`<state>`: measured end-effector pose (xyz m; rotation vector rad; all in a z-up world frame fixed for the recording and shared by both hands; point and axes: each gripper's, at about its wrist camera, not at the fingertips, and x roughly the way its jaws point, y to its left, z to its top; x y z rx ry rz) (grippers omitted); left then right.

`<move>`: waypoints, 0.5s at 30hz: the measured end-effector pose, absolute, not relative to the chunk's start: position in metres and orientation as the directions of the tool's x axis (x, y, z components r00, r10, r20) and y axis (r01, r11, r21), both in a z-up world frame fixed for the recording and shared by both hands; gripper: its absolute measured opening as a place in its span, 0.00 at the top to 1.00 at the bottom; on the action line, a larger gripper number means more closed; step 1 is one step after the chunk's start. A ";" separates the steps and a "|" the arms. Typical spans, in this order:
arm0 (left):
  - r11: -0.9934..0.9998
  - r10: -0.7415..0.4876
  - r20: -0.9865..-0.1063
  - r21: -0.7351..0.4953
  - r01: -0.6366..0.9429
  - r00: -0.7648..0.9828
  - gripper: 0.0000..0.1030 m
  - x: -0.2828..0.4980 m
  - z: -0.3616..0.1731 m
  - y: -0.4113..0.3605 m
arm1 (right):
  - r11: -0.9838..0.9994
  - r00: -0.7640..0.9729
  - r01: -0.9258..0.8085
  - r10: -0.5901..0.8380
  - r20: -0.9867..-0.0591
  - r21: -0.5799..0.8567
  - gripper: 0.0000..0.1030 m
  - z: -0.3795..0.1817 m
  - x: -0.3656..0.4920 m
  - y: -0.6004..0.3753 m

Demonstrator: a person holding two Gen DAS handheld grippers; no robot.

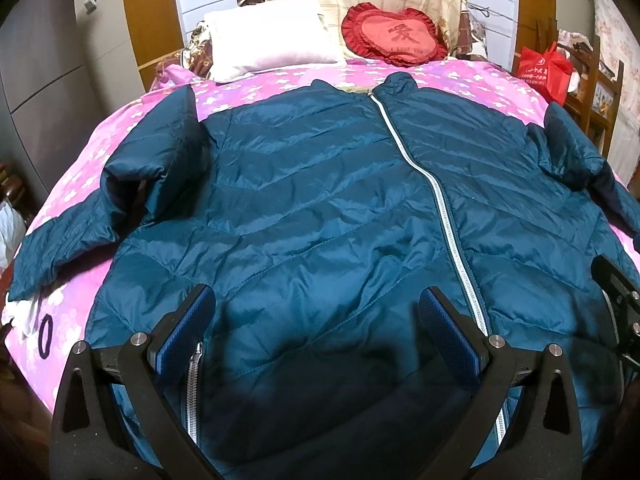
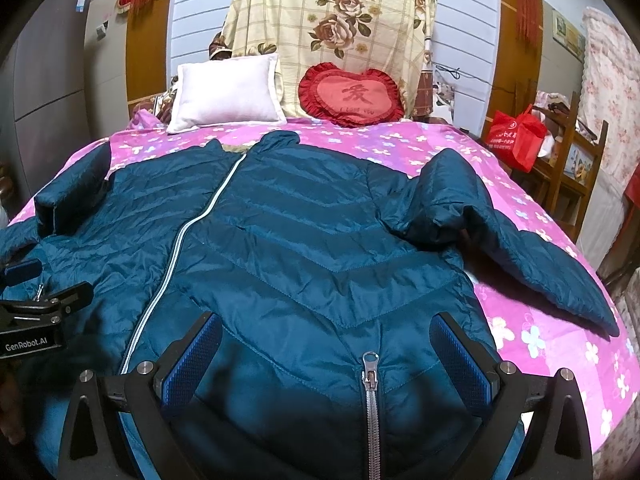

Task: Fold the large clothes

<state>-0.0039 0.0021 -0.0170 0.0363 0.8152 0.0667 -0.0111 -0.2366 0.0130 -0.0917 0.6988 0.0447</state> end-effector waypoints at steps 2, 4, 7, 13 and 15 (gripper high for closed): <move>0.997 0.074 -0.727 0.056 -0.049 0.683 0.00 -0.003 -0.018 0.003 | 0.995 0.765 -0.074 0.013 -0.643 -0.067 0.00 0.013 -0.011 -0.237; 0.997 0.073 -0.729 0.055 -0.049 0.681 0.00 -0.003 -0.019 0.003 | 0.995 0.768 -0.076 0.015 -0.640 -0.067 0.00 0.014 -0.012 -0.236; 0.997 0.073 -0.729 0.055 -0.048 0.680 0.01 -0.003 -0.020 0.004 | 0.995 0.768 -0.073 0.011 -0.640 -0.070 0.00 0.014 -0.012 -0.236; 0.997 0.072 -0.730 0.054 -0.047 0.680 0.01 -0.003 -0.020 0.004 | 0.995 0.770 -0.071 0.014 -0.638 -0.064 0.00 0.015 -0.013 -0.236; 0.997 0.073 -0.730 0.055 -0.048 0.680 0.00 -0.003 -0.020 0.003 | 0.996 0.767 -0.070 0.014 -0.641 -0.061 0.00 0.015 -0.013 -0.236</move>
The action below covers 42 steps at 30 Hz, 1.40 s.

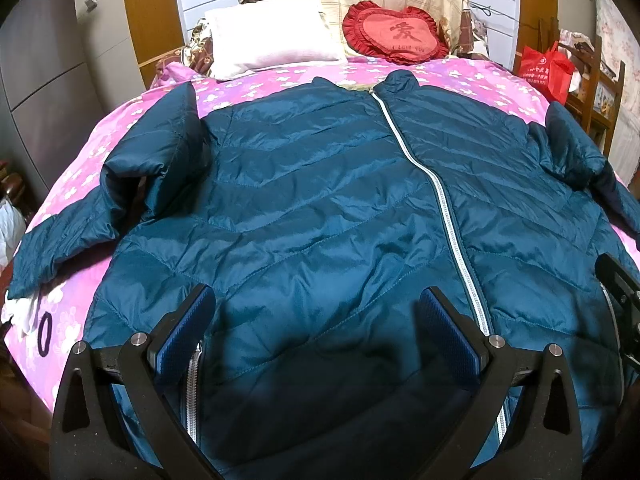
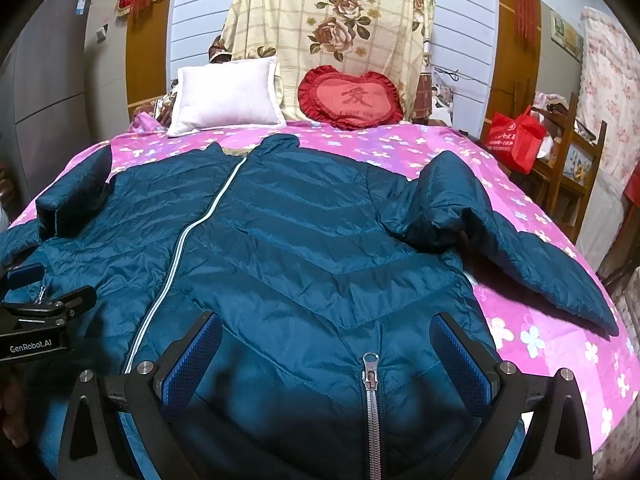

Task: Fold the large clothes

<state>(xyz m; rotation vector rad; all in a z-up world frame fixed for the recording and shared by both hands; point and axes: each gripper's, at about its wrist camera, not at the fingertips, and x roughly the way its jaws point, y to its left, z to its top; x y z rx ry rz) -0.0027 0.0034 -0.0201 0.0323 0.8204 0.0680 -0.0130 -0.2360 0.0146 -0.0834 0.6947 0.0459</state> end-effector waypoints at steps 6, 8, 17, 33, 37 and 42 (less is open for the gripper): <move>0.997 0.072 -0.730 0.055 -0.047 0.679 0.00 -0.003 -0.020 0.003 | 0.996 0.768 -0.071 0.015 -0.640 -0.061 0.00 0.015 -0.014 -0.237; 0.997 0.073 -0.729 0.055 -0.047 0.680 0.00 -0.003 -0.020 0.003 | 0.996 0.768 -0.070 0.014 -0.640 -0.061 0.00 0.015 -0.014 -0.237; 0.997 0.072 -0.730 0.054 -0.047 0.679 0.00 -0.003 -0.020 0.003 | 0.996 0.768 -0.069 0.015 -0.640 -0.060 0.00 0.015 -0.014 -0.237; 0.997 0.071 -0.731 0.053 -0.048 0.679 0.00 -0.002 -0.020 0.003 | 0.995 0.769 -0.074 0.018 -0.639 -0.061 0.00 0.018 -0.013 -0.236; 0.997 0.072 -0.730 0.054 -0.047 0.679 0.00 -0.002 -0.019 0.004 | 0.995 0.770 -0.072 0.016 -0.638 -0.062 0.00 0.018 -0.012 -0.236; 0.997 0.072 -0.731 0.054 -0.047 0.678 0.00 -0.002 -0.019 0.004 | 0.995 0.771 -0.072 0.016 -0.637 -0.062 0.00 0.017 -0.013 -0.236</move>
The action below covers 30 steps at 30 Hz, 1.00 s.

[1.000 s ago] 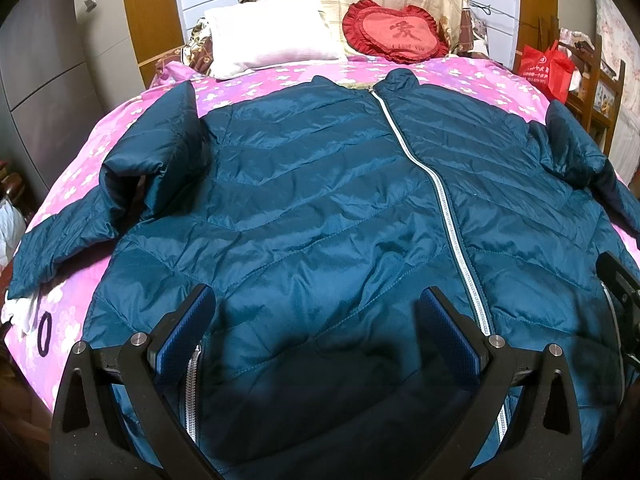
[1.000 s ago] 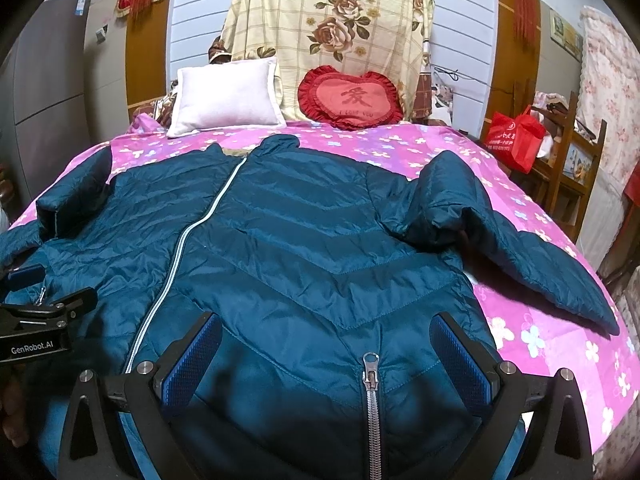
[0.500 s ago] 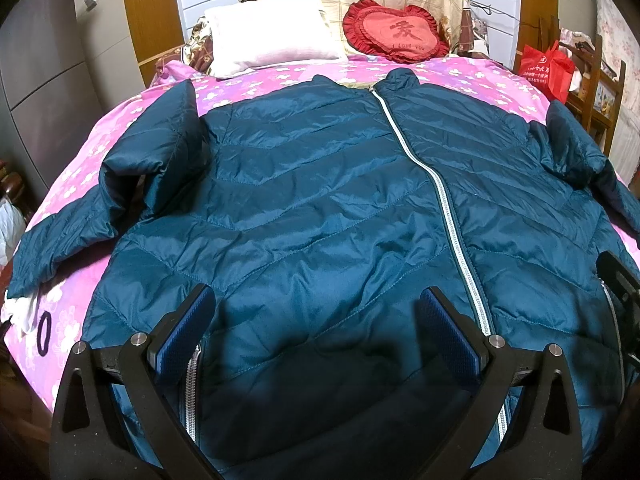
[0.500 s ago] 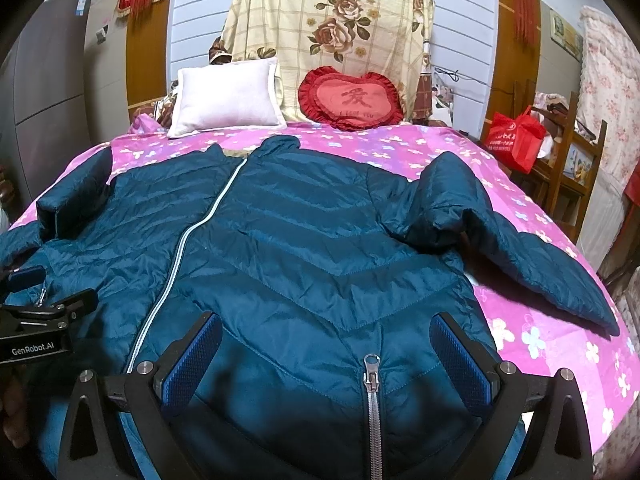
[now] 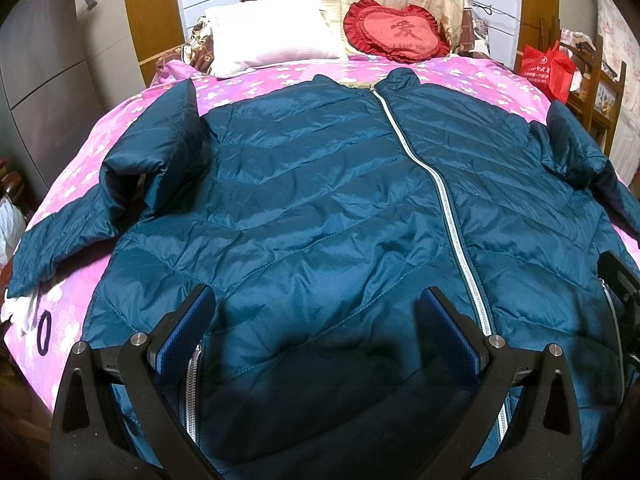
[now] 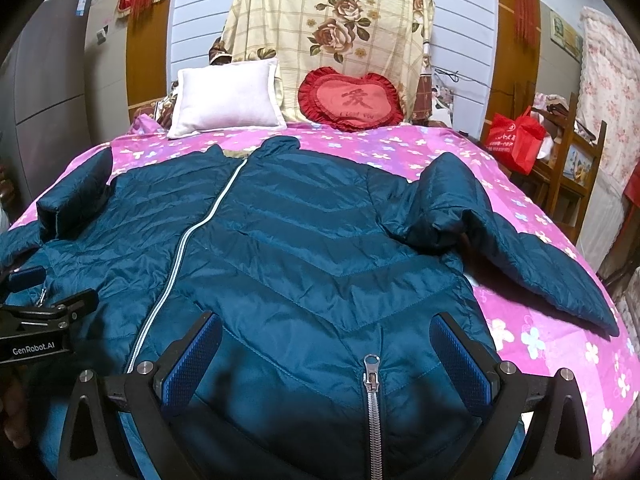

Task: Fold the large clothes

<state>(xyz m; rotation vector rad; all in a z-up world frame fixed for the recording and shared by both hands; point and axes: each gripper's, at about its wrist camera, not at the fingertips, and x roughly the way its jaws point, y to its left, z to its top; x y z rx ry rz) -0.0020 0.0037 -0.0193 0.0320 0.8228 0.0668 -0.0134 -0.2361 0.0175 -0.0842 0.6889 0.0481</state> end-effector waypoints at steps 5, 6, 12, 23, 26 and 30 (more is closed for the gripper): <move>0.998 0.070 -0.732 0.052 -0.047 0.678 0.00 -0.003 -0.021 0.004 | 0.995 0.769 -0.075 0.019 -0.639 -0.061 0.00 0.017 -0.014 -0.237; 0.998 0.070 -0.732 0.051 -0.048 0.678 0.00 -0.004 -0.021 0.004 | 0.995 0.769 -0.075 0.019 -0.638 -0.061 0.00 0.017 -0.014 -0.237; 0.998 0.070 -0.732 0.051 -0.047 0.678 0.00 -0.004 -0.022 0.005 | 0.995 0.773 -0.081 0.025 -0.634 -0.060 0.00 0.017 -0.013 -0.237; 0.998 0.069 -0.732 0.050 -0.048 0.677 0.01 -0.004 -0.022 0.005 | 0.995 0.773 -0.081 0.025 -0.634 -0.060 0.00 0.016 -0.013 -0.236; 0.998 0.069 -0.733 0.049 -0.048 0.677 0.00 -0.004 -0.022 0.006 | 0.995 0.774 -0.081 0.024 -0.633 -0.060 0.00 0.016 -0.013 -0.236; 0.998 0.069 -0.733 0.049 -0.048 0.677 0.00 -0.004 -0.023 0.006 | 0.995 0.773 -0.080 0.025 -0.634 -0.058 0.00 0.016 -0.013 -0.236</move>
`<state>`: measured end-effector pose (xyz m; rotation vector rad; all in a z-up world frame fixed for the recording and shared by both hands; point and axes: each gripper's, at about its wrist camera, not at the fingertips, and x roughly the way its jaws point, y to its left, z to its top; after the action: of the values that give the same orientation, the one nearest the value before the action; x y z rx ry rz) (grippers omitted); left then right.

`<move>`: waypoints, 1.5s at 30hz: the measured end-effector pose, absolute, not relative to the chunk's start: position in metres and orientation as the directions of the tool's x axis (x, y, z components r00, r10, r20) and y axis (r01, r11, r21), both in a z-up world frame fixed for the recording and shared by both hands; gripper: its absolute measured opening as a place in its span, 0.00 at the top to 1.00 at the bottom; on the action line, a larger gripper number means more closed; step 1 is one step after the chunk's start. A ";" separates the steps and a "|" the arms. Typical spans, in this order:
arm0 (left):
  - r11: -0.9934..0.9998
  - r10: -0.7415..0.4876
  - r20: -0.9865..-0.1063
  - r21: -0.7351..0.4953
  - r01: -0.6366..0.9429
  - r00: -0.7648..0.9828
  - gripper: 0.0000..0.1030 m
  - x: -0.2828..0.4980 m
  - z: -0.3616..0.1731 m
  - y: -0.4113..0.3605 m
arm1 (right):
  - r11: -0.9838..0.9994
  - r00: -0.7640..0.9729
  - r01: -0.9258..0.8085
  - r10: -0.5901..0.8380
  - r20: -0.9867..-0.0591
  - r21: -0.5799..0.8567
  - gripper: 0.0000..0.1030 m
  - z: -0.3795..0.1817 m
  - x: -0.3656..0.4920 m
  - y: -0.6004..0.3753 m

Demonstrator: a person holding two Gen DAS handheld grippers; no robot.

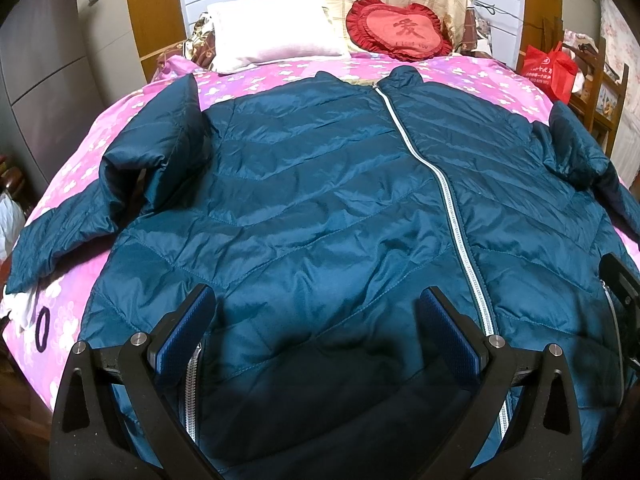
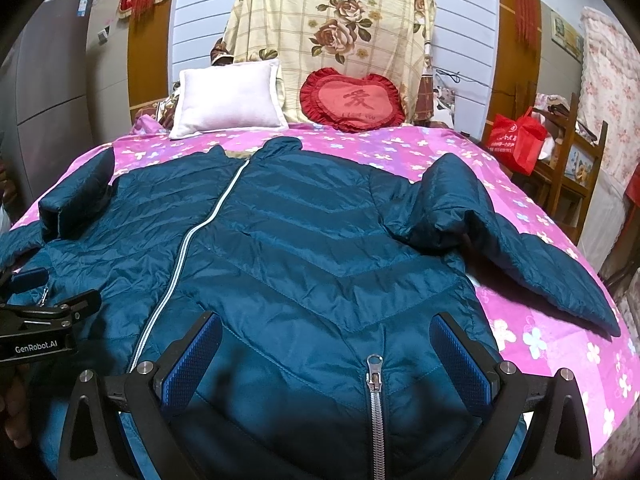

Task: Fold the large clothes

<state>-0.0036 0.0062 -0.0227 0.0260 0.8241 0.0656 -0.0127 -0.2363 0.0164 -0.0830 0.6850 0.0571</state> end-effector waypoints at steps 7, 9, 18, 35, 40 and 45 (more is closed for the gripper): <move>0.998 0.064 -0.735 0.043 -0.049 0.675 0.00 -0.005 -0.026 0.008 | 0.995 0.773 -0.081 0.026 -0.634 -0.059 0.00 0.016 -0.013 -0.236; 0.998 0.064 -0.735 0.043 -0.048 0.675 0.01 -0.006 -0.027 0.008 | 0.995 0.774 -0.080 0.025 -0.632 -0.059 0.00 0.016 -0.014 -0.236; 0.998 0.065 -0.736 0.042 -0.050 0.674 0.00 -0.007 -0.027 0.008 | 0.995 0.775 -0.080 0.025 -0.632 -0.059 0.00 0.016 -0.014 -0.236; 0.998 0.061 -0.737 0.039 -0.048 0.673 0.00 -0.006 -0.027 0.009 | 0.995 0.777 -0.089 0.038 -0.628 -0.050 0.00 0.013 -0.015 -0.234; 0.999 0.042 -0.733 0.036 -0.023 0.679 0.00 -0.007 -0.026 0.008 | 0.995 0.782 -0.094 0.058 -0.621 -0.025 0.00 0.011 -0.015 -0.235; 0.999 0.034 -0.734 0.032 -0.016 0.679 0.00 -0.010 -0.025 0.007 | 0.995 0.774 -0.097 0.071 -0.630 -0.007 0.00 0.006 -0.014 -0.235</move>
<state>-0.0099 0.0069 -0.0252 0.0235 0.8245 0.0282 -0.0140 -0.2351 0.0064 -0.0399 0.6804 0.0908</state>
